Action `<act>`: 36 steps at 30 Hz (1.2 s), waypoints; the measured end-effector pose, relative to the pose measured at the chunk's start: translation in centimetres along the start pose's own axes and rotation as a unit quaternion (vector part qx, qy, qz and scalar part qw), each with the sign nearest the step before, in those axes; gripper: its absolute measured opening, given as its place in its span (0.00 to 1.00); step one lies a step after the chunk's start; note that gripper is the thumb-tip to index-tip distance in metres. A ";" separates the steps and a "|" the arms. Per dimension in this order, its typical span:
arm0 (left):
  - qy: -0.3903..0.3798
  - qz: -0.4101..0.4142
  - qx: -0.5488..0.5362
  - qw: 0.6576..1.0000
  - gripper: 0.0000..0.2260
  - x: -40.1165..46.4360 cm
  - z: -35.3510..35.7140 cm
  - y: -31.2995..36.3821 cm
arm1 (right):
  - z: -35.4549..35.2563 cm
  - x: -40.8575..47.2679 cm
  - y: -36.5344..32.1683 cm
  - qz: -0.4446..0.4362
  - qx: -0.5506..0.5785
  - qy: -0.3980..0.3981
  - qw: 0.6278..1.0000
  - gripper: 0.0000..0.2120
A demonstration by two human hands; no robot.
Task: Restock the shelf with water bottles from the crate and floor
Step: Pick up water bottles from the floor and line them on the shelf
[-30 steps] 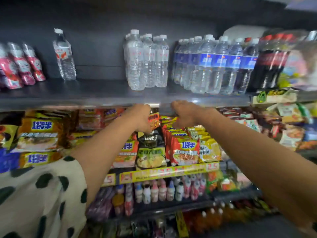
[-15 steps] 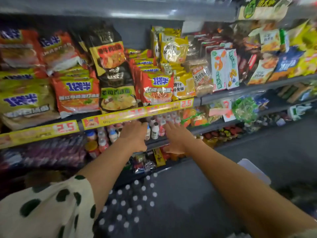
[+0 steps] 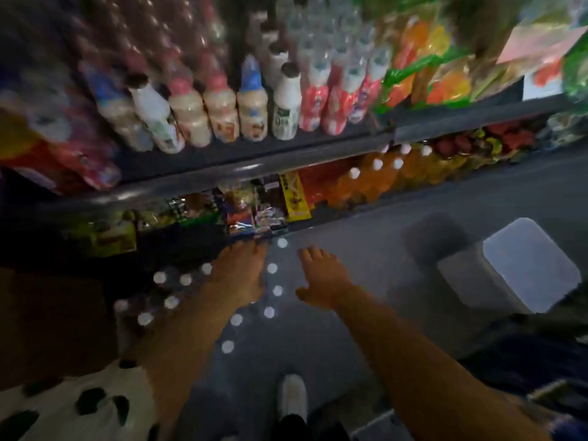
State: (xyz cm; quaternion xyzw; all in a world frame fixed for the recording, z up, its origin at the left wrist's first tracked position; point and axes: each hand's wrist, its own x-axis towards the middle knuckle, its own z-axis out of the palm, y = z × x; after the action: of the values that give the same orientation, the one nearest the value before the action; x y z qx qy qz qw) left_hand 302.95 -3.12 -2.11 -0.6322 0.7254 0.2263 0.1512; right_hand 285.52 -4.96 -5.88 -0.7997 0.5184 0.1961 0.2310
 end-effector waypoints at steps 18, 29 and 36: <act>0.009 -0.026 -0.048 0.998 0.30 17.8 18.6 -5.9 | 16.6 24.4 3.3 -0.023 -0.072 0.038 0.996 0.31; 0.015 -0.006 -0.102 0.995 0.30 12.0 12.7 -4.9 | 8.1 15.7 3.1 -0.005 -0.050 0.043 0.998 0.19; 0.036 0.022 -0.161 0.986 0.35 0.9 -0.1 -0.6 | -10.3 -0.1 0.3 -0.068 -0.029 0.084 0.994 0.18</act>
State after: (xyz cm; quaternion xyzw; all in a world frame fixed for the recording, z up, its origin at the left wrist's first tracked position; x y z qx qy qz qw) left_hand 303.39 -4.03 -2.56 -0.6398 0.6986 0.3201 0.0162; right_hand 285.97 -10.90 2.54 -0.8530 0.4744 0.1276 0.1760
